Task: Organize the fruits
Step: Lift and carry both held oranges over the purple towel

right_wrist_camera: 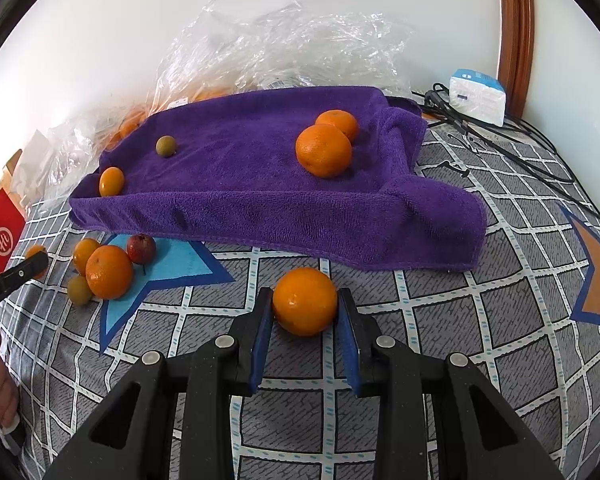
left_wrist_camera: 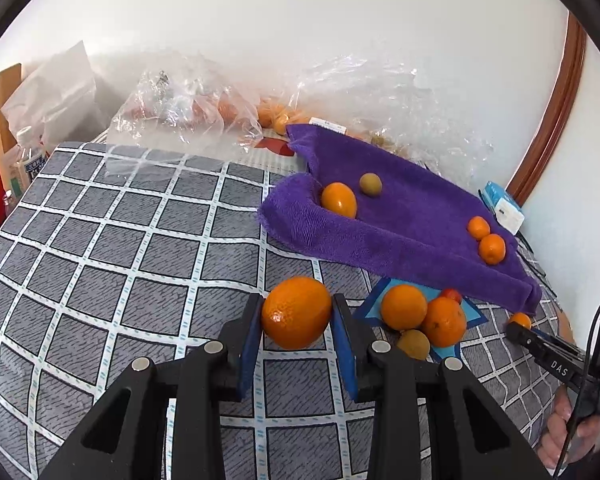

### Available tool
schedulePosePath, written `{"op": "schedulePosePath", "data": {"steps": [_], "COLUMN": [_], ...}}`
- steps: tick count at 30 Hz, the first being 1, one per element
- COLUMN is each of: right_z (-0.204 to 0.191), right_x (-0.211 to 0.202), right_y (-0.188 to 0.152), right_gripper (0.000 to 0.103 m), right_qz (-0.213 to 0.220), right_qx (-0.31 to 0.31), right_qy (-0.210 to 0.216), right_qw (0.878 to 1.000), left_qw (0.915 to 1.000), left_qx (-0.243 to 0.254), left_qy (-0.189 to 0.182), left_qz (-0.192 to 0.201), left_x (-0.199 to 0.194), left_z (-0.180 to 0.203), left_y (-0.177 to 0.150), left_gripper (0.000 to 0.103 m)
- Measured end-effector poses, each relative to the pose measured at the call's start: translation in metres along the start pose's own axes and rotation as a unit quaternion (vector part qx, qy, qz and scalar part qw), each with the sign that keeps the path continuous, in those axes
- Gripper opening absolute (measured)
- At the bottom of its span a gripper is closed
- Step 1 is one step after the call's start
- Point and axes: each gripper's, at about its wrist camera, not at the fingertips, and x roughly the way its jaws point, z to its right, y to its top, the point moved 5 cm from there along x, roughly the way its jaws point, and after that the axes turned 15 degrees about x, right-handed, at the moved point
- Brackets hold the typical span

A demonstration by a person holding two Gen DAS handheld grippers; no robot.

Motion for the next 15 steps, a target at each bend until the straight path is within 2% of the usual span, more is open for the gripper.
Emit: {"op": "schedulePosePath", "data": {"steps": [4, 15], "right_z": [-0.0009, 0.0007], "right_x": [-0.0005, -0.0009], "right_y": [-0.0006, -0.0002], "right_gripper": [0.031, 0.031], "right_qz": [0.002, 0.003], "right_qx": [-0.003, 0.001], "right_qy": [0.000, 0.000], "right_qw": [1.000, 1.000], "left_qw": [0.9999, 0.9999], "left_qx": [0.006, -0.003], "left_qy": [0.008, 0.008], "left_qz": [0.012, 0.014], "left_x": [-0.0056, -0.0054], "left_z": [0.0021, 0.0008], "left_y": [-0.0007, -0.0005], "left_gripper": [0.032, 0.032]}}
